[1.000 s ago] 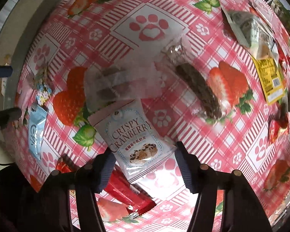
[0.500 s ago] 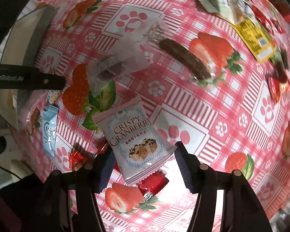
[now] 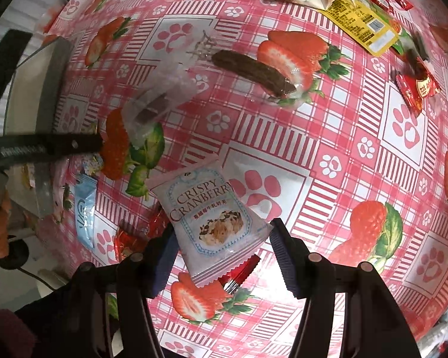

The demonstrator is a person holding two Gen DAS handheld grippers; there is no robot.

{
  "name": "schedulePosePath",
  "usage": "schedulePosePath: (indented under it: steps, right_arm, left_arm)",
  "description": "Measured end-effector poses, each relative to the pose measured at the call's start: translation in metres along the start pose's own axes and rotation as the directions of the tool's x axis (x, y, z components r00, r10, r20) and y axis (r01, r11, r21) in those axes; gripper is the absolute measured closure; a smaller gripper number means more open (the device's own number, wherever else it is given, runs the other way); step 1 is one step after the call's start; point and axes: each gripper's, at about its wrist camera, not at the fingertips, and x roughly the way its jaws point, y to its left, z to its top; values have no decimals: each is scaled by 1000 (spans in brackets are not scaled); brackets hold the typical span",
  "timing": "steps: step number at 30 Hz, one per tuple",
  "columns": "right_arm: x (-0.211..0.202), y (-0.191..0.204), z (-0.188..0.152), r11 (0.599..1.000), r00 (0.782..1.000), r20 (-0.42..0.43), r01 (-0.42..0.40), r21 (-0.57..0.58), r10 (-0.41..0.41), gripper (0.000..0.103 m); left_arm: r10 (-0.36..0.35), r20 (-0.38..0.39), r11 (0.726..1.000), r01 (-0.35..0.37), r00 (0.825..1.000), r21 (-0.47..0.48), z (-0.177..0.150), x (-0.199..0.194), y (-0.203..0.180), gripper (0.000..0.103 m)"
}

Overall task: Organize snacks
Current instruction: 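Grasp the floral-wrapped candy with the left tool while the right tool holds a cranberry bag, then carry the candy into the white tray and open the left tool while the right tool drops its bag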

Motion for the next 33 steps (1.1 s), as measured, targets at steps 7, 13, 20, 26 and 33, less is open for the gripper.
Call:
schedulePosePath:
  steps: [7, 13, 20, 26, 33]
  right_arm:
    - [-5, -4, -10, 1000, 1000, 5, 11, 11, -11, 41]
    - [-20, -4, -23, 999, 1000, 17, 4, 52, -5, 41]
    - [-26, 1, -25, 997, 1000, 17, -8, 80, 7, 41]
    - [-21, 19, -22, 997, 1000, 9, -4, 78, 3, 42]
    - [9, 31, -24, 998, 996, -85, 27, 55, -22, 41]
  left_arm:
    - [65, 14, 998, -65, 998, 14, -6, 9, -40, 24]
    - [69, 38, 997, -70, 997, 27, -25, -5, -37, 71]
    - [24, 69, 993, -32, 997, 115, -36, -19, -11, 74]
    - [-3, 113, 981, -19, 994, 192, -54, -50, -5, 74]
    - [-37, 118, 975, 10, 992, 221, -64, -74, 14, 74]
